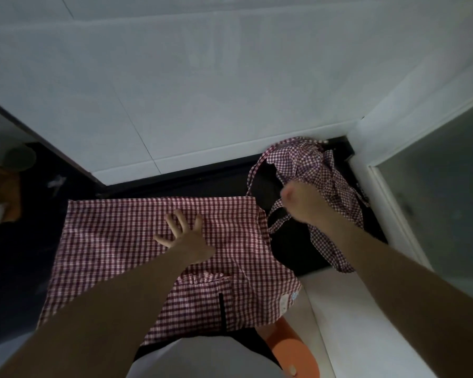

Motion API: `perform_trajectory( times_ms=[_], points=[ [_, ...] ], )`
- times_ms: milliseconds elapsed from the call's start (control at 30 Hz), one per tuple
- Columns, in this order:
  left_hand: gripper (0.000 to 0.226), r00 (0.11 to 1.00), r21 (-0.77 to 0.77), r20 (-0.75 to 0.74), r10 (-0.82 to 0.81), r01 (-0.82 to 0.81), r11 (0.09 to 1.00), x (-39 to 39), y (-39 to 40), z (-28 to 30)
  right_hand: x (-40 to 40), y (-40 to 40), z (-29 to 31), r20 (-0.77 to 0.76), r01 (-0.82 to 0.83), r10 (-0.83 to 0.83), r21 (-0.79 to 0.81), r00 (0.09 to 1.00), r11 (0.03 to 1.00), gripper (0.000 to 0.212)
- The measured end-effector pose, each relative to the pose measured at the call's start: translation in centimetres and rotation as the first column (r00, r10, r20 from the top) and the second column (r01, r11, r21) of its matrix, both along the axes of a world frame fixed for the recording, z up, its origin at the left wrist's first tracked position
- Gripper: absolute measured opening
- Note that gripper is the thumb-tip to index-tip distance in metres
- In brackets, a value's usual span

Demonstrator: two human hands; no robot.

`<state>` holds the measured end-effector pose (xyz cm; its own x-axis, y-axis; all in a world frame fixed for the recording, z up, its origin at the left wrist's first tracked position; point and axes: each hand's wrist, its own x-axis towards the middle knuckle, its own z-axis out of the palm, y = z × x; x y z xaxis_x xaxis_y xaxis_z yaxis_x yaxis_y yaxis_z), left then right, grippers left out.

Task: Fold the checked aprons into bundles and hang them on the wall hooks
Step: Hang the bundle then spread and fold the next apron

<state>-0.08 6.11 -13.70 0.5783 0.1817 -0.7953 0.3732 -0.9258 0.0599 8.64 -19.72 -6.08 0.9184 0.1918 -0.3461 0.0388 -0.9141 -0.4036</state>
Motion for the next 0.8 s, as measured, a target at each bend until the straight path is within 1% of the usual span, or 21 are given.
perform_trajectory(
  times_ms=[33,67,100,133,200,233,267,300,333,367,433,500,567,633,700,767,800],
  points=[
    [0.106,1.0,0.008,0.019,-0.001,0.001,1.0,-0.1,-0.1,-0.1,-1.4,-0.2,-1.6,-0.207,-0.038,0.026,-0.055,0.978,0.998,0.018],
    [0.107,0.999,0.026,0.033,-0.005,0.004,1.0,-0.1,-0.2,-0.2,-3.0,-0.1,-2.9,-0.357,-0.047,0.024,-0.056,0.934,0.997,0.018],
    [0.108,0.999,0.056,0.041,-0.003,0.001,0.998,-0.2,-0.2,-0.4,-4.4,0.2,-3.9,-0.453,-0.021,0.006,-0.029,0.892,0.999,0.027],
    [0.108,0.999,0.1,0.045,-0.003,-0.001,0.995,-0.3,-0.4,-0.5,-5.6,0.5,-4.8,-0.505,0.048,-0.034,0.015,0.862,0.999,0.038],
    [0.108,0.997,0.198,0.068,-0.045,0.031,0.98,-0.3,-0.8,-0.2,-7.5,1.6,-6.0,-0.516,0.24,-0.153,0.105,0.843,0.965,0.055],
    [0.107,0.985,0.242,0.117,-0.13,0.099,0.965,-0.4,-1.1,0.0,-8.1,2.1,-6.7,-0.496,0.338,-0.23,0.138,0.838,0.931,0.063],
    [0.101,0.948,0.266,0.195,-0.251,0.195,0.944,-0.4,-1.5,0.1,-8.5,2.6,-7.1,-0.473,0.414,-0.3,0.156,0.828,0.897,0.071],
    [0.094,0.893,0.252,0.271,-0.359,0.295,0.922,-0.4,-2.0,0.0,-8.8,3.1,-7.4,-0.453,0.469,-0.352,0.177,0.819,0.865,0.077],
    [0.09,0.85,0.189,0.326,-0.414,0.37,0.91,-0.3,-2.4,-0.1,-9.1,3.6,-7.6,-0.443,0.507,-0.388,0.191,0.809,0.84,0.084],
    [0.093,0.843,0.094,0.348,-0.411,0.404,0.91,-0.2,-2.9,-0.2,-9.3,4.1,-7.9,-0.433,0.54,-0.422,0.197,0.796,0.818,0.091],
    [0.103,0.888,-0.082,0.3,-0.348,0.387,0.918,-0.1,-3.6,-0.7,-9.8,5.0,-8.0,-0.402,0.575,-0.477,0.169,0.782,0.801,0.099],
    [0.106,0.918,-0.126,0.235,-0.318,0.353,0.927,-0.2,-3.7,-1.2,-10.0,5.6,-8.1,-0.319,0.549,-0.494,0.107,0.809,0.829,0.09],
    [0.112,0.925,-0.111,0.22,-0.31,0.34,0.934,-0.5,-3.2,-1.7,-10.2,6.2,-8.0,-0.284,0.521,-0.48,0.09,0.83,0.849,0.077],
    [0.127,0.919,-0.086,0.204,-0.338,0.36,0.929,-0.8,-2.4,-1.8,-10.3,6.5,-8.4,-0.35,0.515,-0.458,0.084,0.817,0.853,0.062],
    [0.138,0.896,-0.056,0.173,-0.409,0.423,0.904,-1.2,-1.4,-1.7,-10.4,6.7,-9.1,-0.436,0.461,-0.39,0.066,0.811,0.885,0.044],
    [0.143,0.875,-0.042,0.143,-0.463,0.473,0.88,-1.3,-0.4,-1.5,-10.1,6.5,-9.2,-0.489,0.414,-0.338,0.053,0.805,0.909,0.027],
    [0.144,0.866,-0.039,0.136,-0.481,0.49,0.871,-1.3,0.0,-1.5,-9.8,6.2,-9.1,-0.508,0.388,-0.307,0.058,0.804,0.92,0.024]
  ],
)
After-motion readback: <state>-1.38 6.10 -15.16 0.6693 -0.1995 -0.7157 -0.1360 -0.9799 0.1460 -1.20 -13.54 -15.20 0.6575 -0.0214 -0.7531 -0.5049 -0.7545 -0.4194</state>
